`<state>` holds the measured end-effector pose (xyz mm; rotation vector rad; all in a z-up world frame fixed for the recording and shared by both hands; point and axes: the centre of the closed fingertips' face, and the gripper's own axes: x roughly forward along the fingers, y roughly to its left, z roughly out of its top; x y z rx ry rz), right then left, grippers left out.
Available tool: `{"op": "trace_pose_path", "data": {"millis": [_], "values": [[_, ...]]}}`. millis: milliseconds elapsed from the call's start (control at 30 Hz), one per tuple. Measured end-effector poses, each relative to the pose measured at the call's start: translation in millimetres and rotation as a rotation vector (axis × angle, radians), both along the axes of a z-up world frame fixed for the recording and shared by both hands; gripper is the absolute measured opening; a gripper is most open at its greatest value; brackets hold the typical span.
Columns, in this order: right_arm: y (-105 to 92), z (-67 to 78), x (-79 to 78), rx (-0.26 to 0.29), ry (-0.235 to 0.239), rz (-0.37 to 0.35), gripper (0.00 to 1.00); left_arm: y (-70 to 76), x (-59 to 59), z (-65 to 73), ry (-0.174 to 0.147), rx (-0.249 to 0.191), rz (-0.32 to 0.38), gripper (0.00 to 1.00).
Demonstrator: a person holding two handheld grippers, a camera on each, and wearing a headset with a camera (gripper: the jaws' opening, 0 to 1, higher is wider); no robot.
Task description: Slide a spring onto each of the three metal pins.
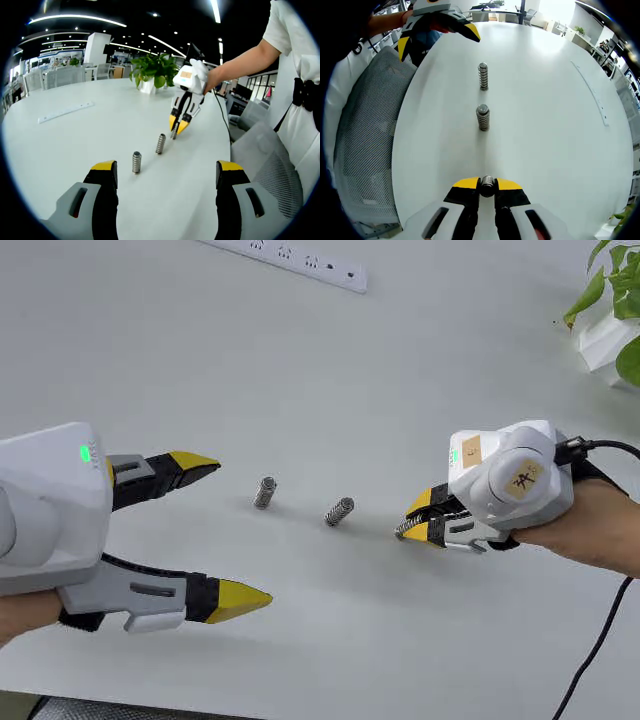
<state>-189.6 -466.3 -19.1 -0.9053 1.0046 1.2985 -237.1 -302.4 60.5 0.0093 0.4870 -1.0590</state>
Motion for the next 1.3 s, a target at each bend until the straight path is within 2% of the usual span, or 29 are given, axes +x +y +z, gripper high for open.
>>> {"op": "trace_pose_path", "data": {"millis": [300,600,767,1000,1300], "values": [[0.5,-2.0,-0.2,0.004,0.004,-0.01,0.08,0.7,-0.6,-0.2,0.0,0.009,-0.003,0.8],[-0.8,1.6,0.0,0.023,0.005,-0.036,0.14,1.7,-0.2,0.8,-0.005,0.02,-0.007,0.8],[-0.9,10.4,3.0,0.073,0.004,-0.098,0.19,3.7,0.4,1.0,-0.008,0.033,-0.006,0.81],[-5.2,28.5,5.8,0.161,-0.008,-0.195,0.36,7.6,0.4,2.0,-0.018,0.056,-0.004,0.85],[-14.1,54.8,-3.8,0.289,-0.047,-0.3,0.5,12.0,-6.4,4.4,-0.035,0.08,0.006,0.92]]}}
